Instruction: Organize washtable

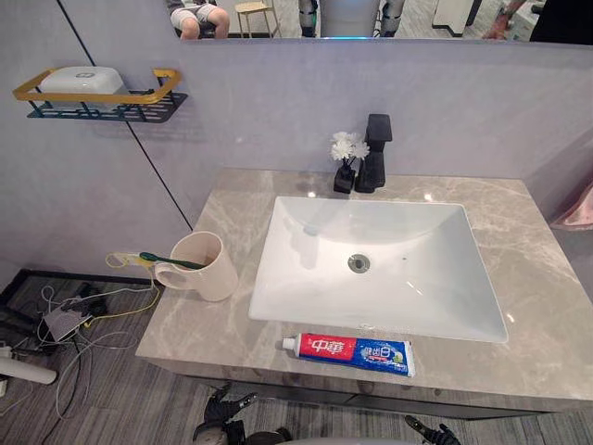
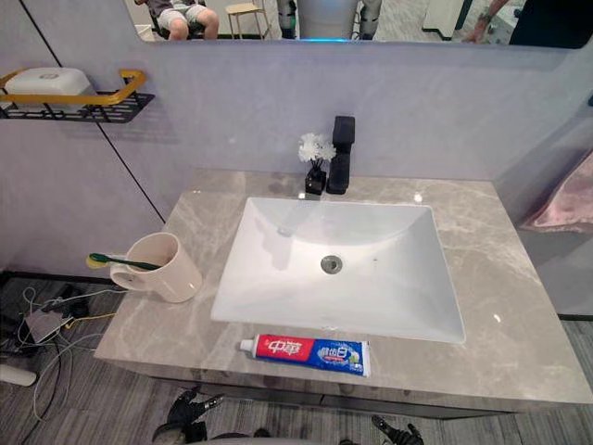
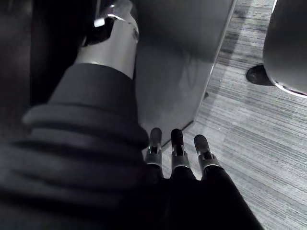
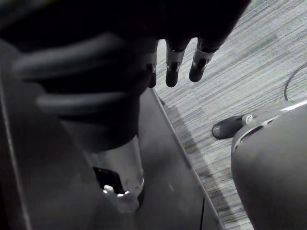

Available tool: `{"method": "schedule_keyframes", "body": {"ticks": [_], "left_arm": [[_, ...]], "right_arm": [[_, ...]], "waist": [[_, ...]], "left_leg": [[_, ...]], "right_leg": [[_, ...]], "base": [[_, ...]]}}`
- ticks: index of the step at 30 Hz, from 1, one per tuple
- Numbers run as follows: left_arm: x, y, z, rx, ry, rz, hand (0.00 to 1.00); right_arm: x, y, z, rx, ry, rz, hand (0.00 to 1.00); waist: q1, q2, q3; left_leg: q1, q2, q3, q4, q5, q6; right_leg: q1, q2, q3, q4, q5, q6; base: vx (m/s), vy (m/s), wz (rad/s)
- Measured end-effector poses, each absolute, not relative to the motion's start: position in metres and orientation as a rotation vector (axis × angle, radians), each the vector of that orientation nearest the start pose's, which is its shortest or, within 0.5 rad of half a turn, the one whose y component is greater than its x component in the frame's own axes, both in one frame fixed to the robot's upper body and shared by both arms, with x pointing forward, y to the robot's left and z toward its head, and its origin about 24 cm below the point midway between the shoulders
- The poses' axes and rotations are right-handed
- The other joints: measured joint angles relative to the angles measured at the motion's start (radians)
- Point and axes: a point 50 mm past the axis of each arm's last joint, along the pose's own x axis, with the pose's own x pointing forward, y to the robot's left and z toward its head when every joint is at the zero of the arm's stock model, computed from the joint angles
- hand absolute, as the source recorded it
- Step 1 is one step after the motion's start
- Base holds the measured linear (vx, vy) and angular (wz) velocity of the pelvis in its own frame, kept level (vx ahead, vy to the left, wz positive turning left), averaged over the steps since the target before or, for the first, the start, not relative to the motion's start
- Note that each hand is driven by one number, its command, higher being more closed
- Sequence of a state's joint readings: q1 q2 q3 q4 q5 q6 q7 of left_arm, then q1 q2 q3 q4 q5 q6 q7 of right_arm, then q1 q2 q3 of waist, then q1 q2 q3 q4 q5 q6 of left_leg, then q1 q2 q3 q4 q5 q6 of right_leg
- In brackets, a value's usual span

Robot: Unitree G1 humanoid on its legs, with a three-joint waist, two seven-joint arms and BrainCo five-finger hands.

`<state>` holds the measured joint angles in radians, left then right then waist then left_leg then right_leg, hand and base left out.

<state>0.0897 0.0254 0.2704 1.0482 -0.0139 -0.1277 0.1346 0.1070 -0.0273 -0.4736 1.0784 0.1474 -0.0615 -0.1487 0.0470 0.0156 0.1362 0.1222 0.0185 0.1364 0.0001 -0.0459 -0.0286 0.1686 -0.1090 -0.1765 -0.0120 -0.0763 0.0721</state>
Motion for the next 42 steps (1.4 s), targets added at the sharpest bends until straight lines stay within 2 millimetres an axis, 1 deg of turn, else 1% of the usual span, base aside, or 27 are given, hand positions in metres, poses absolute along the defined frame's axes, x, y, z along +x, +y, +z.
{"method": "schedule_keyframes", "body": {"ticks": [1, 2, 4, 5, 6, 8, 10, 11, 12, 13, 14, 16, 17, 19, 20, 21, 22, 23, 25, 26, 29, 31, 34, 36, 39, 40, 42], "left_arm": [[0.092, 0.207, -0.158, -0.051, 1.009, 0.444, 0.00], [0.075, 0.219, -0.159, -0.058, 1.049, 0.504, 0.00], [0.064, 0.226, -0.160, -0.064, 1.071, 0.545, 0.00], [0.053, 0.236, -0.160, -0.069, 1.085, 0.601, 0.00], [0.051, 0.238, -0.159, -0.069, 1.087, 0.610, 0.00], [0.044, 0.251, -0.156, -0.070, 1.081, 0.669, 0.00], [0.047, 0.273, -0.147, -0.067, 1.018, 0.761, 0.00], [0.050, 0.278, -0.144, -0.064, 0.995, 0.776, 0.00], [0.060, 0.291, -0.133, -0.066, 0.902, 0.824, 0.00], [0.065, 0.296, -0.126, -0.064, 0.853, 0.845, 0.00], [0.075, 0.303, -0.115, -0.065, 0.767, 0.869, 0.00], [0.104, 0.319, -0.071, -0.038, 0.491, 0.910, 0.00], [0.111, 0.323, -0.058, -0.029, 0.420, 0.916, 0.00], [0.129, 0.330, -0.008, 0.013, 0.149, 0.956, 0.00], [0.132, 0.330, 0.005, 0.019, 0.082, 0.966, 0.00], [0.137, 0.329, 0.028, 0.023, -0.042, 0.977, 0.00], [0.140, 0.327, 0.040, 0.026, -0.103, 0.979, 0.00], [0.142, 0.319, 0.074, 0.027, -0.274, 0.978, 0.00], [0.141, 0.312, 0.092, 0.039, -0.370, 0.985, 0.00], [0.139, 0.301, 0.113, 0.055, -0.484, 0.983, 0.00], [0.140, 0.285, 0.135, 0.071, -0.597, 0.936, 0.00], [0.145, 0.262, 0.152, 0.058, -0.693, 0.829, 0.00], [0.151, 0.231, 0.166, 0.037, -0.768, 0.659, 0.00], [0.154, 0.219, 0.170, 0.039, -0.785, 0.583, 0.00], [0.159, 0.204, 0.170, 0.088, -0.785, 0.498, 0.00], [0.161, 0.194, 0.170, 0.129, -0.783, 0.442, 0.00], [0.163, 0.176, 0.166, 0.202, -0.769, 0.313, 0.00]], "right_arm": [[0.063, -0.225, -0.163, 0.257, 1.085, -0.712, 0.00], [0.063, -0.227, -0.162, 0.258, 1.080, -0.721, 0.00], [0.062, -0.229, -0.162, 0.263, 1.078, -0.736, 0.00], [0.061, -0.233, -0.161, 0.256, 1.074, -0.742, 0.00], [0.061, -0.234, -0.161, 0.254, 1.074, -0.744, 0.00], [0.057, -0.237, -0.161, 0.254, 1.076, -0.759, 0.00], [0.053, -0.238, -0.161, 0.251, 1.082, -0.766, 0.00], [0.053, -0.238, -0.161, 0.251, 1.081, -0.766, 0.00], [0.056, -0.239, -0.159, 0.247, 1.061, -0.766, 0.00], [0.057, -0.240, -0.158, 0.244, 1.051, -0.767, 0.00], [0.057, -0.242, -0.157, 0.238, 1.040, -0.771, 0.00], [0.055, -0.244, -0.155, 0.220, 1.029, -0.769, 0.00], [0.054, -0.243, -0.155, 0.217, 1.033, -0.766, 0.00], [0.049, -0.240, -0.156, 0.203, 1.044, -0.752, 0.00], [0.049, -0.239, -0.156, 0.201, 1.044, -0.747, 0.00], [0.047, -0.237, -0.156, 0.194, 1.052, -0.733, 0.00], [0.047, -0.236, -0.157, 0.195, 1.054, -0.728, 0.00], [0.047, -0.232, -0.158, 0.204, 1.057, -0.728, 0.00], [0.047, -0.232, -0.158, 0.202, 1.058, -0.723, 0.00], [0.046, -0.230, -0.158, 0.203, 1.063, -0.713, 0.00], [0.044, -0.226, -0.159, 0.218, 1.068, -0.712, 0.00], [0.043, -0.224, -0.160, 0.227, 1.074, -0.708, 0.00], [0.044, -0.222, -0.160, 0.229, 1.072, -0.683, 0.00], [0.044, -0.222, -0.160, 0.231, 1.071, -0.677, 0.00], [0.044, -0.221, -0.161, 0.227, 1.074, -0.672, 0.00], [0.040, -0.222, -0.162, 0.215, 1.094, -0.665, 0.00], [0.041, -0.222, -0.163, 0.204, 1.105, -0.650, 0.00]], "waist": [[-0.001, 0.000, 0.001], [-0.004, 0.003, 0.000], [-0.003, 0.007, 0.002], [-0.003, 0.014, 0.006], [-0.003, 0.016, 0.007], [-0.003, 0.020, 0.007], [-0.001, 0.023, 0.006], [-0.001, 0.023, 0.006], [0.002, 0.024, 0.006], [0.005, 0.024, 0.006], [0.020, 0.026, 0.004], [0.026, 0.023, 0.001], [0.026, 0.022, 0.001], [0.027, 0.022, -0.002], [0.025, 0.022, -0.002], [0.027, 0.023, -0.003], [0.026, 0.023, -0.003], [0.026, 0.025, -0.004], [0.026, 0.027, -0.010], [0.026, 0.029, -0.023], [0.026, 0.024, -0.032], [0.026, 0.020, -0.045], [0.024, 0.016, -0.054], [0.022, 0.016, -0.055], [0.021, 0.014, -0.057], [0.022, 0.011, -0.059], [0.022, 0.008, -0.066]], "left_leg": [[0.001, 0.000, -0.001, -0.001, 0.001, 0.000], [0.004, 0.001, -0.001, -0.001, 0.001, 0.000], [0.005, 0.001, -0.002, -0.002, 0.001, -0.001], [0.005, -0.001, -0.009, -0.003, 0.003, 0.000], [0.005, -0.001, -0.010, -0.003, 0.003, 0.000], [0.005, 0.000, -0.025, -0.005, 0.005, 0.000], [0.005, -0.001, -0.050, -0.008, 0.007, -0.003], [0.005, -0.001, -0.053, -0.009, 0.008, -0.004], [0.005, 0.000, -0.057, -0.013, 0.010, -0.005], [0.005, 0.000, -0.059, -0.013, 0.010, -0.006], [0.005, 0.000, -0.060, -0.013, 0.010, -0.006], [-0.001, -0.003, -0.082, -0.009, 0.013, -0.002], [-0.004, -0.003, -0.085, -0.005, 0.013, -0.002], [-0.007, -0.002, -0.091, 0.006, 0.012, -0.003], [-0.008, -0.001, -0.094, 0.008, 0.011, -0.004], [-0.011, 0.000, -0.099, 0.015, 0.010, -0.006], [-0.013, 0.000, -0.104, 0.019, 0.008, -0.006], [-0.014, 0.003, -0.106, 0.036, -0.001, -0.007], [-0.016, 0.004, -0.105, 0.047, -0.008, -0.006], [-0.019, 0.005, -0.106, 0.054, -0.011, -0.006], [-0.020, 0.007, -0.106, 0.058, -0.012, -0.006], [-0.022, 0.009, -0.106, 0.065, -0.012, -0.006], [-0.023, 0.012, -0.104, 0.068, -0.012, -0.006], [-0.022, 0.016, -0.098, 0.068, -0.012, -0.006], [-0.023, 0.022, -0.091, 0.066, -0.011, -0.008], [-0.023, 0.023, -0.087, 0.062, -0.009, -0.010], [-0.023, 0.025, -0.078, 0.049, -0.006, -0.014]], "right_leg": [[0.001, 0.000, -0.005, 0.000, 0.000, 0.000], [0.003, 0.000, -0.008, 0.003, 0.000, 0.000], [0.003, 0.000, -0.010, 0.006, -0.002, 0.002], [0.003, -0.003, -0.016, 0.011, -0.005, 0.006], [0.003, -0.003, -0.017, 0.012, -0.006, 0.006], [0.010, -0.006, -0.034, 0.014, -0.009, 0.007], [0.020, -0.009, -0.062, 0.020, -0.018, 0.008], [0.020, -0.009, -0.066, 0.023, -0.020, 0.008], [0.020, -0.010, -0.071, 0.028, -0.025, 0.008], [0.020, -0.012, -0.072, 0.028, -0.026, 0.009], [0.020, -0.013, -0.074, 0.029, -0.027, 0.009], [0.025, -0.015, -0.098, 0.035, -0.036, 0.008], [0.025, -0.016, -0.103, 0.037, -0.039, 0.008], [0.028, -0.019, -0.114, 0.048, -0.050, 0.006], [0.028, -0.018, -0.117, 0.049, -0.052, 0.005], [0.028, -0.018, -0.121, 0.053, -0.055, 0.004], [0.030, -0.018, -0.122, 0.053, -0.055, 0.004], [0.038, -0.015, -0.122, 0.052, -0.056, 0.003], [0.041, -0.015, -0.122, 0.052, -0.056, 0.002], [0.042, -0.014, -0.122, 0.053, -0.056, 0.002], [0.044, -0.013, -0.121, 0.053, -0.056, 0.002], [0.043, -0.011, -0.119, 0.054, -0.056, 0.002], [0.039, -0.007, -0.108, 0.054, -0.053, -0.002], [0.036, -0.003, -0.099, 0.053, -0.050, -0.005], [0.033, 0.004, -0.089, 0.045, -0.044, -0.008], [0.029, 0.005, -0.085, 0.045, -0.043, -0.009], [0.018, 0.008, -0.074, 0.045, -0.042, -0.009]], "base": [[-0.06, -0.020, 0.11], [-0.05, -0.017, 0.01], [-0.04, -0.012, 0.04], [-0.04, -0.006, 0.09], [-0.05, -0.009, 0.16], [-0.03, -0.020, 0.24], [-0.03, -0.036, 0.34], [-0.03, -0.026, 0.22], [-0.02, -0.017, 0.12], [-0.01, -0.011, 0.09], [0.00, -0.006, 0.07], [0.02, -0.022, 0.25], [0.03, -0.027, 0.26], [0.03, -0.017, 0.14], [0.02, -0.025, 0.14], [0.01, -0.031, 0.11], [-0.02, -0.038, 0.12], [-0.03, -0.028, 0.05], [-0.04, -0.014, -0.01], [-0.05, -0.009, 0.00], [-0.06, -0.010, 0.02], [-0.08, -0.014, 0.00], [-0.07, -0.008, -0.07], [-0.06, -0.014, -0.13], [-0.05, -0.022, -0.10], [-0.02, -0.021, -0.07], [-0.01, -0.018, -0.13]]}}
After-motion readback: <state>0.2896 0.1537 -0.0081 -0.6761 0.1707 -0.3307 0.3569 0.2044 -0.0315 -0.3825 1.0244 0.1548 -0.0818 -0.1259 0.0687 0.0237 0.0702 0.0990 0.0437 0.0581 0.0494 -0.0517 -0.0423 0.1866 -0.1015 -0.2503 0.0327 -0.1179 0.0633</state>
